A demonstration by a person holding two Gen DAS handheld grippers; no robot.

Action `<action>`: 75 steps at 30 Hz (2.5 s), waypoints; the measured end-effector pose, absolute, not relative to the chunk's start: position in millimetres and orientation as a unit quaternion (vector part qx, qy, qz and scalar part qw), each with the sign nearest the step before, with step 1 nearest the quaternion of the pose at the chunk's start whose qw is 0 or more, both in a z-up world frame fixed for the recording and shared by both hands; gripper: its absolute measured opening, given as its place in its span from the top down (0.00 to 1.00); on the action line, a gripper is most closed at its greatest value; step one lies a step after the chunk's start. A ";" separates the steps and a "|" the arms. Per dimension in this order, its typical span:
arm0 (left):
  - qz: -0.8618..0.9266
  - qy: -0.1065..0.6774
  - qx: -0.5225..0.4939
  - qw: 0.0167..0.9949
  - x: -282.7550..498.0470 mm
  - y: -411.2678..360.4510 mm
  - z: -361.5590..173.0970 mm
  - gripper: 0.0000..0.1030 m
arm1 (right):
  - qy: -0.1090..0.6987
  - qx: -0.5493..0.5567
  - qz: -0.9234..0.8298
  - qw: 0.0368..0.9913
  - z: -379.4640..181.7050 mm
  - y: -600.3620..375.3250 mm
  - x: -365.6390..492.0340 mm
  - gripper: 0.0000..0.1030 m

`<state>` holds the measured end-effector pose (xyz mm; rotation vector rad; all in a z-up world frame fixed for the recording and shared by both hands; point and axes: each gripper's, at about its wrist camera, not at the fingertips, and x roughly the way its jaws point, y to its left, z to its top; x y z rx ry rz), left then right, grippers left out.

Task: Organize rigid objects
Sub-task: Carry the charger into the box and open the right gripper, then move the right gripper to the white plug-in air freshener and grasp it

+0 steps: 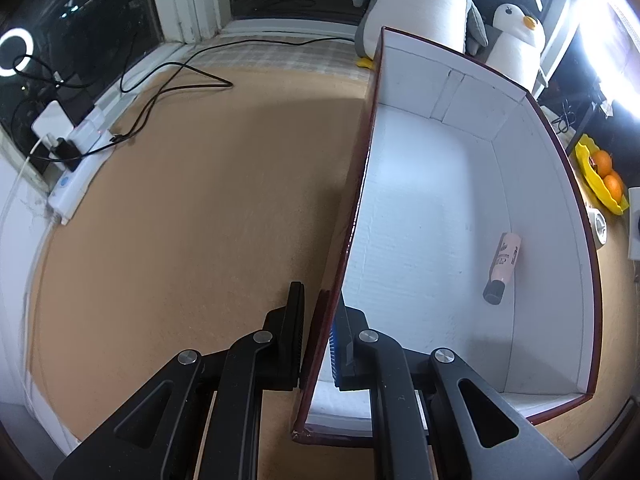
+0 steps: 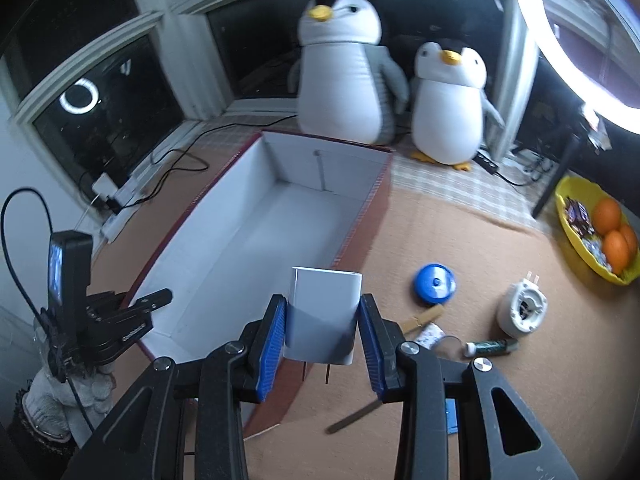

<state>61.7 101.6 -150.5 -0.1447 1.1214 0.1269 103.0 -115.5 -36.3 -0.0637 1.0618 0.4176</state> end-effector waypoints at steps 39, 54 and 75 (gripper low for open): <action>0.066 0.531 -0.075 0.841 60.1 103.1 -150.9 0.91 | 0.521 -0.063 0.249 0.814 -60.4 -59.1 103.5 0.54; 0.055 0.534 -0.039 0.843 63.4 97.5 -150.2 0.91 | 0.519 0.023 0.147 0.842 -53.8 -153.6 113.0 0.52; 0.030 0.541 0.003 0.840 66.3 91.2 -150.5 0.91 | 0.530 0.155 -0.040 0.833 -89.0 -307.5 118.2 0.52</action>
